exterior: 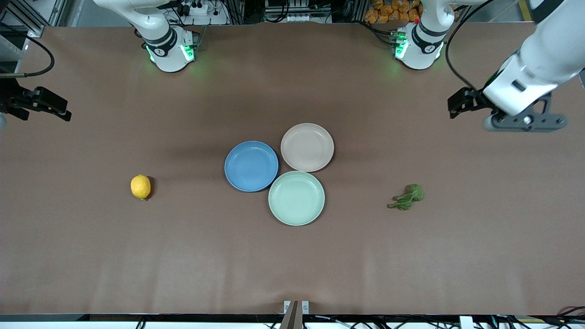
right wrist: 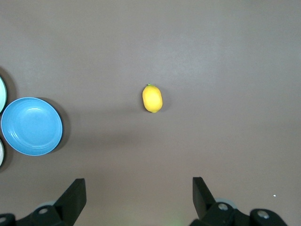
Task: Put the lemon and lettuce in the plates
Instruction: 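Move the left gripper down over the green lettuce leaf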
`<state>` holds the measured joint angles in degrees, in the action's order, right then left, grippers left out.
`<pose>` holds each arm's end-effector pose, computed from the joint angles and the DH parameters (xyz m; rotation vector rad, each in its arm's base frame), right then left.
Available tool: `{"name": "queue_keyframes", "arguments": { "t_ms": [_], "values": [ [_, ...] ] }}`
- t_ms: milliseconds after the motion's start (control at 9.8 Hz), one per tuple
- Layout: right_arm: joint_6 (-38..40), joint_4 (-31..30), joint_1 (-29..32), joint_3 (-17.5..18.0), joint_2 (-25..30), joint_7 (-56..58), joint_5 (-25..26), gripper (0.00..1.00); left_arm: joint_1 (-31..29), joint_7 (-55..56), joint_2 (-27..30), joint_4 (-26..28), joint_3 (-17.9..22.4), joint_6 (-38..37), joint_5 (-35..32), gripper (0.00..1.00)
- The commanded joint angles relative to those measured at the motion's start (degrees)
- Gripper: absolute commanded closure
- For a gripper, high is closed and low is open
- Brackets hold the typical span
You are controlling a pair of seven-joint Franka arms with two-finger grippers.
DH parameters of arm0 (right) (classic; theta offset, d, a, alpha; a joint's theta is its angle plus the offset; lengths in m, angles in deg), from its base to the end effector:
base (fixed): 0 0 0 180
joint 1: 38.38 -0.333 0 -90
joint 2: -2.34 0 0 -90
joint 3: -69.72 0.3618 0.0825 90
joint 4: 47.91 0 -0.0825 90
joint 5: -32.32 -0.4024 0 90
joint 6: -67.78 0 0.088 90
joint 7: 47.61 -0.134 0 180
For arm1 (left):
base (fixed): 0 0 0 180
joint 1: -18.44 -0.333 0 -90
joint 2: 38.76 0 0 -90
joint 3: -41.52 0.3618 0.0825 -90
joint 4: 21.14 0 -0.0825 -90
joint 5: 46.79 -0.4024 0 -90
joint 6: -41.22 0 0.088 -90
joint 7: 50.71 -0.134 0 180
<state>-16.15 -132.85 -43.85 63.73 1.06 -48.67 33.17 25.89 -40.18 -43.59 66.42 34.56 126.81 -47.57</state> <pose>0.5691 -0.0065 0.6644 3.1234 -0.0451 -0.0621 0.5722 -0.1419 0.6091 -3.1059 0.1051 0.1782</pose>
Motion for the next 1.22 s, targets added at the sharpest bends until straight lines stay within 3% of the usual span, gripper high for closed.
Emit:
{"name": "queue_keyframes", "arguments": {
  "t_ms": [0, 408, 1122],
  "values": [
    [1.14, 1.71, 0.37, 0.10, -0.74, -0.61, -0.85, 0.00, 0.63, -0.16, -3.76, -1.08, 0.02, 2.11, -0.98, 0.00],
    [1.22, 1.45, 0.63, -0.07, -0.74, -0.52, -0.85, 0.00, 4.58, -0.25, -12.11, -1.26, 0.11, 6.33, -4.75, 0.00],
    [1.22, 1.27, 1.07, -0.07, -0.74, -0.43, -0.76, 0.00, 6.34, -2.96, -19.06, -1.26, 0.02, 15.12, -6.43, 0.00]
  ]
}}
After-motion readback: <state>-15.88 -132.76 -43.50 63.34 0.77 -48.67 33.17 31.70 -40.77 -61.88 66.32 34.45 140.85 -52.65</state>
